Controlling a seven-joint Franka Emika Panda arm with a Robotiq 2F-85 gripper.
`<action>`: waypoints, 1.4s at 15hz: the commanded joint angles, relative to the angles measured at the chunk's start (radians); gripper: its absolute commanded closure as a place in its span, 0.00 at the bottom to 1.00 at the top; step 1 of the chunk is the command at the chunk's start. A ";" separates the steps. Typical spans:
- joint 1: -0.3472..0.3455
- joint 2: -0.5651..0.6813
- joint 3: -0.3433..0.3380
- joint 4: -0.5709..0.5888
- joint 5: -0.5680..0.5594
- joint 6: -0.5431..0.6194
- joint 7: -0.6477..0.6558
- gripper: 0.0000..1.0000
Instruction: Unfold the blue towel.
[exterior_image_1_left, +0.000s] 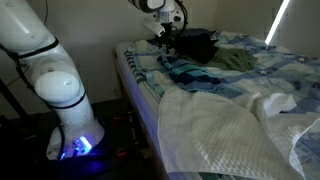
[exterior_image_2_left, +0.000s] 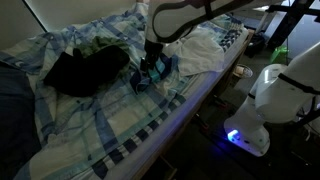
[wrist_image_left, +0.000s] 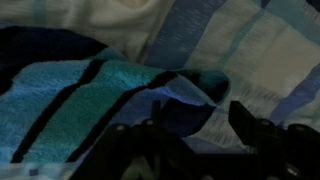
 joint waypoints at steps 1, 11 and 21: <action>-0.043 -0.085 -0.036 -0.054 0.018 -0.041 -0.032 0.01; -0.200 -0.036 -0.184 -0.072 0.111 -0.078 0.072 0.00; -0.272 0.131 -0.209 -0.072 0.358 -0.027 0.231 0.00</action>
